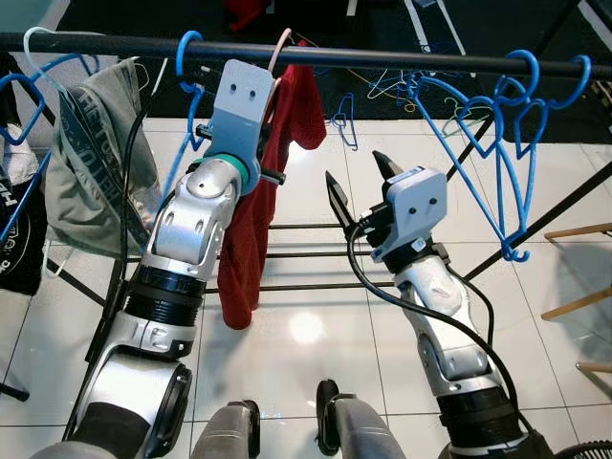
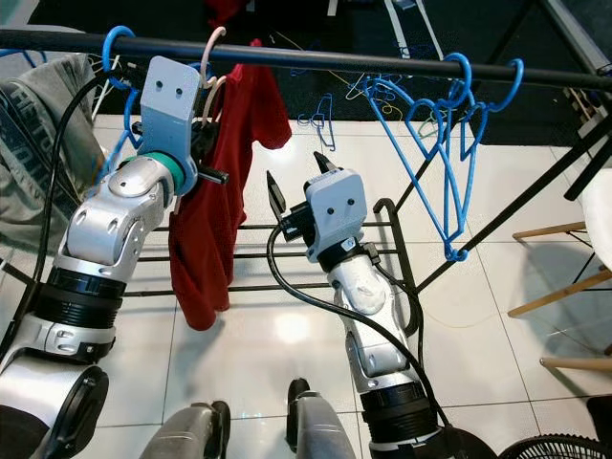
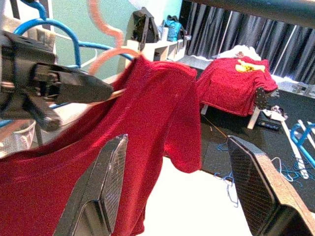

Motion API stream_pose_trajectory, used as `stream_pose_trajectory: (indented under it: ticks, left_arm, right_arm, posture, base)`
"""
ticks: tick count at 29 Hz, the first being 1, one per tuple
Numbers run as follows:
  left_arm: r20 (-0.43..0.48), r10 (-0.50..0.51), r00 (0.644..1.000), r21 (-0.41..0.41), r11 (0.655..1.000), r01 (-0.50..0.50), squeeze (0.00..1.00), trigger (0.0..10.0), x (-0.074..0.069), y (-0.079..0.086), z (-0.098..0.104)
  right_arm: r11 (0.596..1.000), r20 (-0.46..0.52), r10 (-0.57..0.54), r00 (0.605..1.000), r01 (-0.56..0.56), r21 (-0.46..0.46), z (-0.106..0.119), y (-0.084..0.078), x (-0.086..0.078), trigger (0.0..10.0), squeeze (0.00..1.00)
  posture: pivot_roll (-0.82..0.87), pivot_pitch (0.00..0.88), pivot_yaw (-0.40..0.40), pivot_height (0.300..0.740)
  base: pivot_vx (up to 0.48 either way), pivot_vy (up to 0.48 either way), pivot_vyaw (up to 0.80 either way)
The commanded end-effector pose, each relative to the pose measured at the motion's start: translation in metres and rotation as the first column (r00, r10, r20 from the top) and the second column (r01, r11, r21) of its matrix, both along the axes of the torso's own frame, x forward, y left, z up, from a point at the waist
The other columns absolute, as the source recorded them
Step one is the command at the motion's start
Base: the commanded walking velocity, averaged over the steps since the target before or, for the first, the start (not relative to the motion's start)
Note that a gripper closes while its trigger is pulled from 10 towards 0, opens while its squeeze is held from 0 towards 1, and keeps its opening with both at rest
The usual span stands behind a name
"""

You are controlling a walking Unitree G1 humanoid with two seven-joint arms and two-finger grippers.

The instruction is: Hang hanger

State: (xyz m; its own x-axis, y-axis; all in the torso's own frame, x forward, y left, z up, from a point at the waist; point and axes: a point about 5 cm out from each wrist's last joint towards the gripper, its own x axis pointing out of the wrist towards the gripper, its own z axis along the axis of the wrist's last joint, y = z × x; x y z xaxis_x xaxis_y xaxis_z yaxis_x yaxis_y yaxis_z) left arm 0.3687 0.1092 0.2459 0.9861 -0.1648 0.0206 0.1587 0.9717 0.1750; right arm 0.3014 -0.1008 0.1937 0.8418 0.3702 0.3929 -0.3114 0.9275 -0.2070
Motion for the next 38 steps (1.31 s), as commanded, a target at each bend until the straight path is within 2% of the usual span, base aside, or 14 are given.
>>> stream_pose_trajectory:
  ticks: [1, 6, 7, 9, 10, 13, 14, 15, 16, 18, 19, 21, 28, 38]
  left_arm:
    - [0.045, -0.020, 0.999, -0.016, 1.000, 0.021, 1.00, 10.0, -0.005, 0.001, 0.003]
    - [0.135, -0.110, 0.985, -0.043, 0.992, 0.116, 1.00, 10.0, -0.025, 0.001, 0.013]
    - [0.153, -0.123, 0.980, -0.059, 0.989, 0.133, 0.00, 10.0, -0.037, 0.005, 0.014]
    - [0.153, -0.123, 0.980, -0.059, 0.989, 0.133, 0.00, 10.0, -0.037, 0.005, 0.014]
    - [0.163, -0.136, 0.977, -0.075, 0.986, 0.150, 0.00, 10.0, -0.050, 0.009, 0.012]
    - [0.163, -0.136, 0.977, -0.075, 0.986, 0.150, 0.00, 10.0, -0.050, 0.009, 0.012]
    - [0.156, -0.156, 0.975, -0.077, 0.982, 0.170, 0.00, 10.0, -0.070, 0.016, 0.005]
    - [0.156, -0.156, 0.975, -0.077, 0.982, 0.170, 0.00, 10.0, -0.070, 0.016, 0.005]
    - [0.133, -0.172, 0.976, -0.075, 0.980, 0.183, 0.00, 10.0, -0.092, 0.022, -0.009]
    - [0.133, -0.172, 0.976, -0.075, 0.980, 0.183, 0.00, 10.0, -0.092, 0.022, -0.009]
    - [0.122, -0.164, 0.979, -0.059, 0.983, 0.172, 0.00, 10.0, -0.110, 0.024, -0.025]
    - [0.135, -0.155, 0.979, -0.043, 0.986, 0.162, 0.00, 10.0, -0.119, 0.021, -0.034]
    - [0.197, -0.164, 0.967, -0.059, 0.982, 0.179, 0.00, 10.0, -0.118, 0.009, -0.035]
    - [0.185, -0.080, 0.980, -0.104, 0.990, 0.100, 0.00, 10.0, -0.112, 0.014, -0.039]
  right_arm:
    - [1.000, -0.009, -0.013, 1.000, 0.013, 0.004, -0.002, -0.002, -0.002, 10.0, 0.00]
    - [1.000, -0.008, -0.013, 1.000, 0.013, 0.005, -0.002, -0.002, -0.002, 10.0, 0.00]
    - [1.000, -0.008, -0.016, 1.000, 0.016, 0.005, -0.003, -0.003, -0.003, 10.0, 0.00]
    - [1.000, -0.008, -0.016, 1.000, 0.016, 0.005, -0.003, -0.003, -0.003, 10.0, 0.00]
    - [1.000, -0.011, -0.020, 1.000, 0.020, 0.004, -0.003, -0.004, -0.003, 10.0, 0.00]
    - [1.000, -0.011, -0.020, 1.000, 0.020, 0.004, -0.003, -0.004, -0.003, 10.0, 0.00]
    - [1.000, -0.016, -0.022, 1.000, 0.022, 0.003, -0.005, -0.006, -0.004, 10.0, 0.00]
    - [1.000, -0.016, -0.022, 1.000, 0.022, 0.003, -0.005, -0.006, -0.004, 10.0, 0.00]
    - [1.000, -0.025, -0.021, 0.999, 0.021, 0.003, -0.007, -0.007, -0.005, 10.0, 0.00]
    - [1.000, -0.025, -0.021, 0.999, 0.021, 0.003, -0.007, -0.007, -0.005, 10.0, 0.00]
    - [1.000, -0.050, -0.024, 0.998, 0.025, 0.018, -0.012, -0.007, -0.005, 10.0, 0.00]
    - [0.999, -0.072, -0.029, 0.997, 0.032, 0.033, -0.016, -0.008, -0.005, 10.0, 0.00]
    - [0.998, -0.093, -0.035, 0.995, 0.039, 0.043, -0.021, -0.009, -0.006, 10.0, 0.00]
    - [0.999, -0.067, -0.043, 0.997, 0.044, 0.018, -0.018, -0.011, -0.005, 10.0, 0.00]
  posture:
    - [0.01, 0.192, 0.053, 0.740]
    - [0.01, 0.196, 0.059, 0.740]
    - [0.01, 0.199, 0.062, 0.740]
    - [0.01, 0.199, 0.062, 0.740]
    - [0.01, 0.202, 0.063, 0.740]
    - [0.01, 0.202, 0.063, 0.740]
    - [0.02, 0.212, 0.060, 0.740]
    - [0.02, 0.212, 0.060, 0.740]
    - [0.03, 0.218, 0.050, 0.740]
    - [0.03, 0.218, 0.050, 0.740]
    - [0.04, 0.218, 0.042, 0.740]
    - [0.03, 0.214, 0.026, 0.740]
    - [0.01, 0.204, 0.016, 0.740]
    - [-0.01, 0.163, -0.004, 0.740]
  base:
    - [0.000, 0.000, 0.00]
    - [0.000, 0.000, 0.00]
    - [0.000, 0.000, 0.00]
    - [0.000, 0.000, 0.00]
    - [0.000, 0.000, 0.00]
    - [0.000, 0.000, 0.00]
    - [0.000, 0.000, 0.00]
    - [0.000, 0.000, 0.00]
    - [0.000, 0.000, 0.00]
    - [0.000, 0.000, 0.00]
    - [0.000, 0.000, 0.00]
    - [0.000, 0.000, 0.00]
    - [0.000, 0.000, 0.00]
    - [0.000, 0.000, 0.00]
